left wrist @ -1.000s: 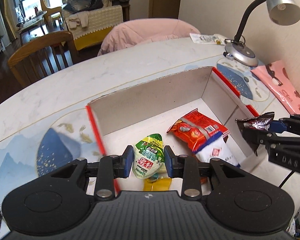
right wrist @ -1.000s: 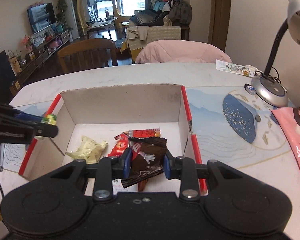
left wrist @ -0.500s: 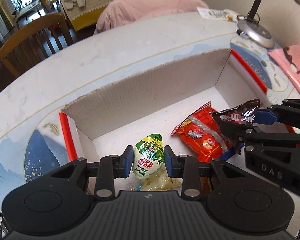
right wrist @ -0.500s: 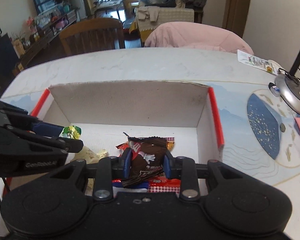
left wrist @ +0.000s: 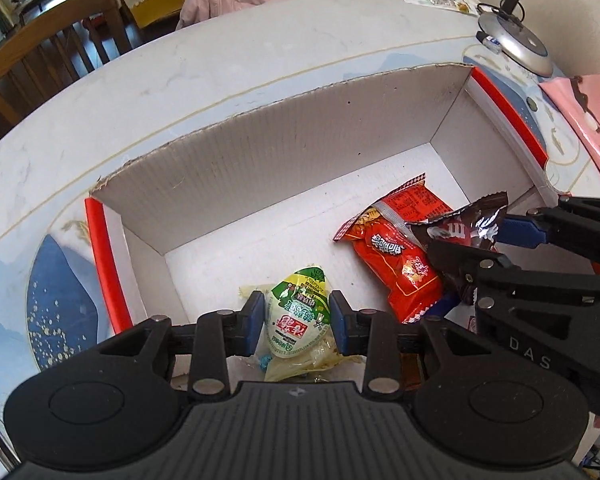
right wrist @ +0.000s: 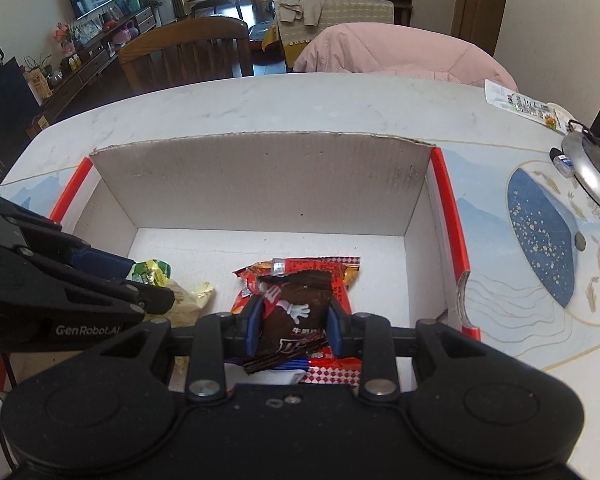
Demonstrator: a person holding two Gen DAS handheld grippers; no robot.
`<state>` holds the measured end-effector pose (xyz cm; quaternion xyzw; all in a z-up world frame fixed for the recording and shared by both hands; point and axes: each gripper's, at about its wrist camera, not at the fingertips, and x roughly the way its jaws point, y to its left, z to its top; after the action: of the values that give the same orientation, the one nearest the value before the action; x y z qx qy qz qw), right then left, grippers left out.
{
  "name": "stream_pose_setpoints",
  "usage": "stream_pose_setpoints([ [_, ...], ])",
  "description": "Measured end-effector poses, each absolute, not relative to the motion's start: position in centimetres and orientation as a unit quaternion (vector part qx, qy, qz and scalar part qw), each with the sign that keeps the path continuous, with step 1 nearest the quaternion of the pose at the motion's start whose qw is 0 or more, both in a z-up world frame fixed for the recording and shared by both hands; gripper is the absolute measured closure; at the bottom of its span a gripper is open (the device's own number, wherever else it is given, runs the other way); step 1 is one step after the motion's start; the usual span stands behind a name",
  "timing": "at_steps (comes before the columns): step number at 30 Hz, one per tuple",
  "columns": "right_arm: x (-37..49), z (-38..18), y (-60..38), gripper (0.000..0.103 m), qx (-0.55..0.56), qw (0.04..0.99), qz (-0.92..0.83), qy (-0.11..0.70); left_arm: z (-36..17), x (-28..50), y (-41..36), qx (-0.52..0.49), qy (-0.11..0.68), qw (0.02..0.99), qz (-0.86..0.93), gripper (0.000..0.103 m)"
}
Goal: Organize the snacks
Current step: 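Open both tools to drop the jelly cup and chocolate packet into the box, then move both tools back toward the snack pile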
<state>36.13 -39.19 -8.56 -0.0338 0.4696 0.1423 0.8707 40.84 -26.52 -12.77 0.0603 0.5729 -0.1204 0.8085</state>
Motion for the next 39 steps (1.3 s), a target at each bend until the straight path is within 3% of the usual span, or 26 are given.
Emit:
stream_pose_setpoints([
  [4, 35.8, -8.3, -39.3, 0.071, -0.032, 0.871, 0.144, 0.469, -12.2, 40.4, -26.0, 0.049, 0.562, 0.817, -0.118, 0.051],
  [22, 30.4, -2.8, -38.7, 0.07, -0.034, 0.898, 0.174, 0.403, -5.4, 33.3, -21.3, 0.003, 0.478, 0.866, -0.145, 0.051],
  [39, 23.5, 1.7, -33.3, 0.069, -0.027, 0.911, 0.237, 0.336, -1.2, 23.3, -10.8, -0.03, 0.39, 0.917, -0.082, 0.046],
])
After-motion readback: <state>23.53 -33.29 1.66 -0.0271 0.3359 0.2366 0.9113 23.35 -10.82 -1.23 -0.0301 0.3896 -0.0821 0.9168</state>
